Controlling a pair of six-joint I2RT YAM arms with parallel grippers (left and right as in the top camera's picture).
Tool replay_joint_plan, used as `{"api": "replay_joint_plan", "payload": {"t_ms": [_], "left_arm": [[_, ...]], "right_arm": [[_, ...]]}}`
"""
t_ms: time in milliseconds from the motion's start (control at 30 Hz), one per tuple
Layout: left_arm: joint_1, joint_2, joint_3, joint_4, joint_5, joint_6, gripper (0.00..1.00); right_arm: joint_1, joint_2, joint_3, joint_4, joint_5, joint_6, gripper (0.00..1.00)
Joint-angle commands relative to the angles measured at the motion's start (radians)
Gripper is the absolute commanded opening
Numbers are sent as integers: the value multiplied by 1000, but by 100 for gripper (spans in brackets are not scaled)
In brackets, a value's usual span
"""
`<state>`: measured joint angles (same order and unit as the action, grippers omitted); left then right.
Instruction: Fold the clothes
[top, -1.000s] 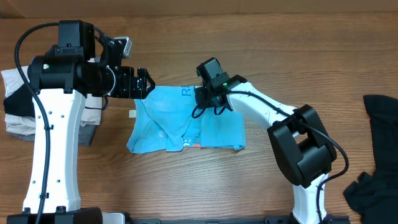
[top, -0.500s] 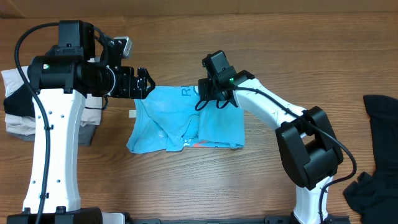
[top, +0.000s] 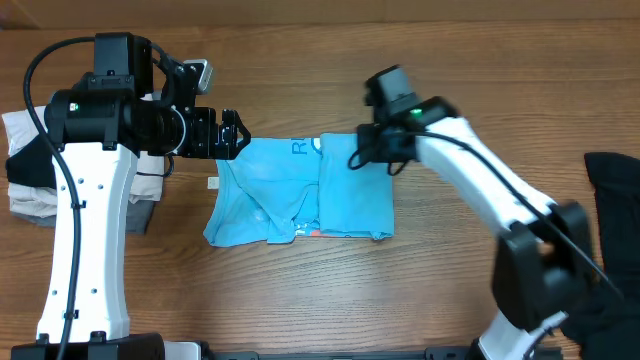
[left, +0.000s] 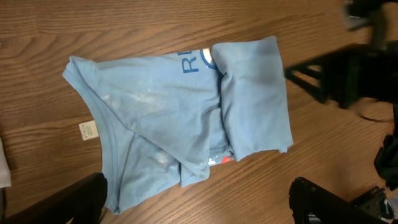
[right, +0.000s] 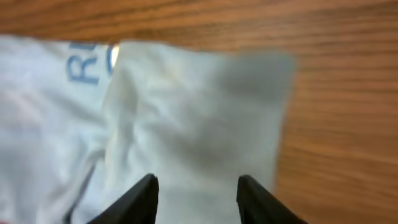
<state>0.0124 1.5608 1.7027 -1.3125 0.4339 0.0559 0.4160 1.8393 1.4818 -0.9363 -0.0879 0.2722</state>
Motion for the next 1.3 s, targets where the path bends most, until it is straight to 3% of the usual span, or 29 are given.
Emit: {"api": "replay_joint_plan", "payload": {"t_ms": [0, 167, 300, 467, 633, 767, 967, 1133, 1267], "left_arm": [[-6, -5, 15, 7, 11, 15, 95], [-6, -3, 15, 26, 12, 15, 84], [-6, 5, 15, 24, 31, 15, 70], [-7, 8, 15, 22, 72, 15, 71], [-7, 8, 15, 22, 73, 15, 76], [-7, 8, 15, 8, 72, 16, 79], [-43, 14, 7, 12, 72, 19, 77], [-152, 48, -20, 72, 72, 2, 63], [-252, 111, -84, 216, 67, -93, 55]], "right_arm": [[24, -19, 11, -47, -87, -18, 27], [44, -4, -72, 89, -115, -8, 8], [56, 31, -174, 304, -125, 106, 4], [60, 135, -257, 538, -291, 172, 4], [62, 230, -258, 603, -387, 200, 4], [42, 207, -241, 562, -411, 142, 4], [-22, 3, -172, 337, -276, 14, 4], [-94, -121, -166, 151, -214, 15, 4], [-143, -116, -184, 6, -201, 14, 4]]}}
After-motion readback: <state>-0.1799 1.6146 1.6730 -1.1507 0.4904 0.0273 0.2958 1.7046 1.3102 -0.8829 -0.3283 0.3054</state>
